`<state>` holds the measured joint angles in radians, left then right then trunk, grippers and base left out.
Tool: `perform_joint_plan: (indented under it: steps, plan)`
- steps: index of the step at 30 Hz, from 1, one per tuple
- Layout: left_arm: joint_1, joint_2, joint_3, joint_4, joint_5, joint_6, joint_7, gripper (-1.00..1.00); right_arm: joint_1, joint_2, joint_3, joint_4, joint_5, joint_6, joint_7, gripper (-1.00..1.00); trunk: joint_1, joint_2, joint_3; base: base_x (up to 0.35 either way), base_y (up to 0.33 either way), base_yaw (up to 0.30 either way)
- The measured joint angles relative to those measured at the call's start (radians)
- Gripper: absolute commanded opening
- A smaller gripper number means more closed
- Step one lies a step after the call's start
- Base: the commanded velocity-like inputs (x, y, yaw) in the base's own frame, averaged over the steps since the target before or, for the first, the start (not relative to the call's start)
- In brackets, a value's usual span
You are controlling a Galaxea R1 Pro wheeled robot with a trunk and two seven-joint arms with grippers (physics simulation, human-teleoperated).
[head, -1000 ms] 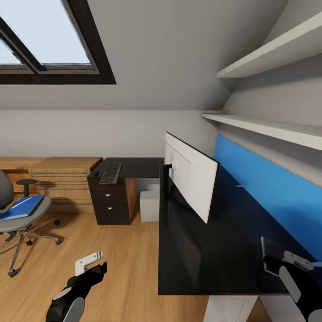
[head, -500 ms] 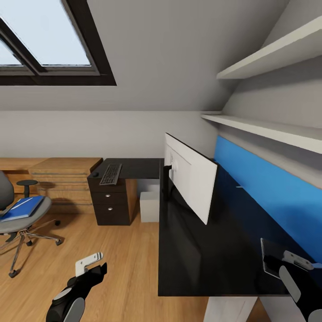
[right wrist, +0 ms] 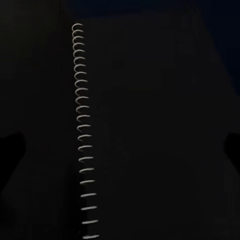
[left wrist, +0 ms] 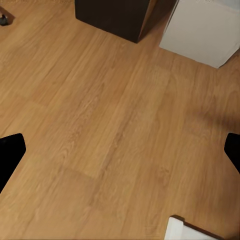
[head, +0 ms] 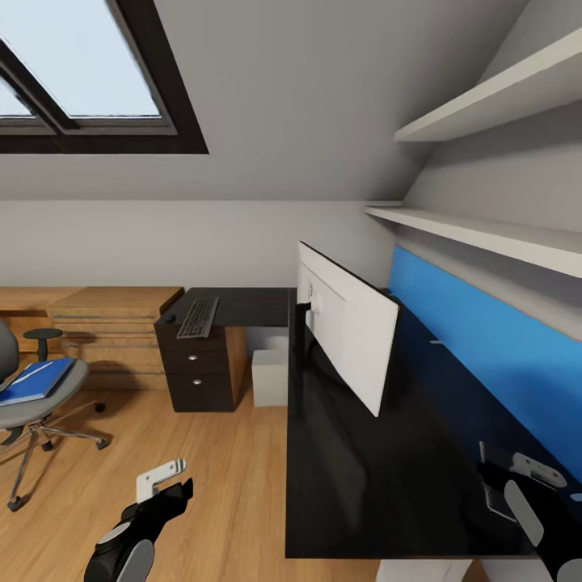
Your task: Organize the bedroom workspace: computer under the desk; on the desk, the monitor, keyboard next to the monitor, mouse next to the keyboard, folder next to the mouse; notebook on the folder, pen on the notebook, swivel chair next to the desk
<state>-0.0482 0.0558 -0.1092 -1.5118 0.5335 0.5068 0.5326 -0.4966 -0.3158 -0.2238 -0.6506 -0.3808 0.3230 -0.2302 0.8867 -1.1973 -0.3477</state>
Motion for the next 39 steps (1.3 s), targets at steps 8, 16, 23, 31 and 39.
perform_joint_plan:
  steps: [8, 16, 23, 31, 39]
  plan:
    - [0.0, -0.001, -0.001, 0.001, 0.001, 0.0, -0.001, 1.0, 0.001, 0.0, 0.0, -0.001, 0.0, 0.0, 0.0, 1.0, 0.0, 0.0, 0.0, 0.044, 0.0, 0.0]
    - [0.0, -0.002, -0.001, 0.002, 0.001, -0.002, 0.0, 1.0, 0.0, 0.0, 0.0, -0.001, 0.0, 0.0, 0.0, 1.0, 0.0, 0.0, 0.0, 0.105, -0.093, 0.0]
    - [0.0, -0.002, -0.002, 0.018, 0.001, -0.002, -0.001, 1.0, 0.001, 0.0, -0.001, -0.001, 0.0, -0.001, 0.0, 1.0, 0.0, 0.0, 0.0, 0.036, -0.034, 0.0]
    - [0.0, -0.002, -0.002, 0.02, 0.001, -0.002, -0.001, 1.0, 0.0, 0.0, -0.001, -0.001, 0.0, -0.002, 0.001, 1.0, 0.0, 0.0, 0.0, 0.005, -0.004, 0.0]
    - [0.0, -0.002, -0.002, 0.021, 0.0, -0.002, -0.002, 1.0, 0.0, 0.0, 0.0, 0.0, 0.0, -0.001, 0.0, 1.0, 0.0, 0.0, 0.0, 0.001, -0.098, 0.0]
